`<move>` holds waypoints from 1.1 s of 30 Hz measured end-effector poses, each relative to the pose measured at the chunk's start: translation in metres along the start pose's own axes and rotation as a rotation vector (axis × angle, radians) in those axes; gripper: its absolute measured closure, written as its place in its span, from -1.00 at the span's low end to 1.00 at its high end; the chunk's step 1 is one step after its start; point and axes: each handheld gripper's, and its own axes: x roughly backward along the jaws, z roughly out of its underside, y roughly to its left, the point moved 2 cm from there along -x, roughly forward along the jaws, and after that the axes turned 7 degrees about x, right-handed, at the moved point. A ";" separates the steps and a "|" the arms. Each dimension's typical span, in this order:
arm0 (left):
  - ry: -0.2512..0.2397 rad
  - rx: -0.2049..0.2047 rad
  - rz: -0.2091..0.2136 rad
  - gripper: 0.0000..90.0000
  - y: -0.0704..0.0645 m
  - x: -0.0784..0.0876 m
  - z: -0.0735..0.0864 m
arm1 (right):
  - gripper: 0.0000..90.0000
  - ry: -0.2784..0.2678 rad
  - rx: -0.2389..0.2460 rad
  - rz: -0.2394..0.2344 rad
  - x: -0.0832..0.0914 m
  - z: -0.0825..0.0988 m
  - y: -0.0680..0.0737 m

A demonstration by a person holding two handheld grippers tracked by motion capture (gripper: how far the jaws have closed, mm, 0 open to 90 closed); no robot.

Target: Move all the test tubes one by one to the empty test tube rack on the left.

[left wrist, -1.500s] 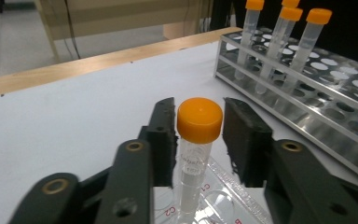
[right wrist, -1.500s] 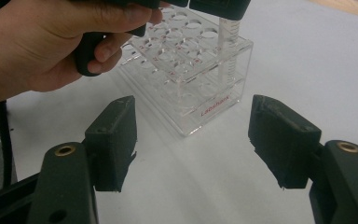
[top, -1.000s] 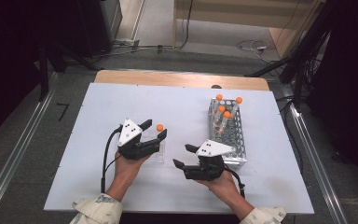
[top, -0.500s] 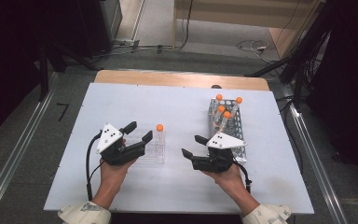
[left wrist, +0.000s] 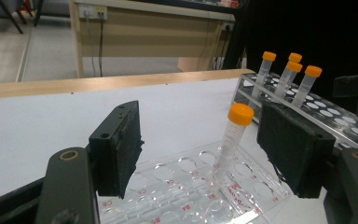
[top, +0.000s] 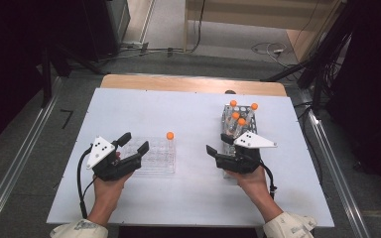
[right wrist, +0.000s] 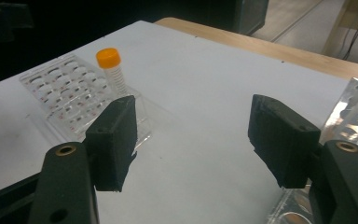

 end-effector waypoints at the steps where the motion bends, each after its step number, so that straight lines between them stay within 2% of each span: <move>1: -0.003 0.001 -0.001 -0.33 0.000 0.001 0.000 | -0.30 0.003 -0.004 0.011 0.001 0.000 -0.001; 7: -0.003 0.001 -0.013 -0.33 0.004 0.005 0.002 | -0.28 -0.017 -0.048 0.095 0.012 -0.007 -0.017; 9: -0.005 0.003 -0.014 -0.33 0.004 0.005 0.002 | -0.28 -0.022 -0.058 0.145 0.016 -0.009 -0.025; 12: -0.008 0.002 -0.014 -0.33 0.004 0.006 0.002 | -0.27 -0.022 -0.077 0.186 0.019 -0.008 -0.034; 23: -0.011 0.000 -0.014 -0.32 0.005 0.006 0.002 | -0.25 -0.004 -0.094 0.287 0.014 0.002 -0.055; 33: -0.015 -0.003 -0.013 -0.30 0.005 0.005 0.002 | -0.11 0.032 -0.072 0.325 -0.001 0.010 -0.068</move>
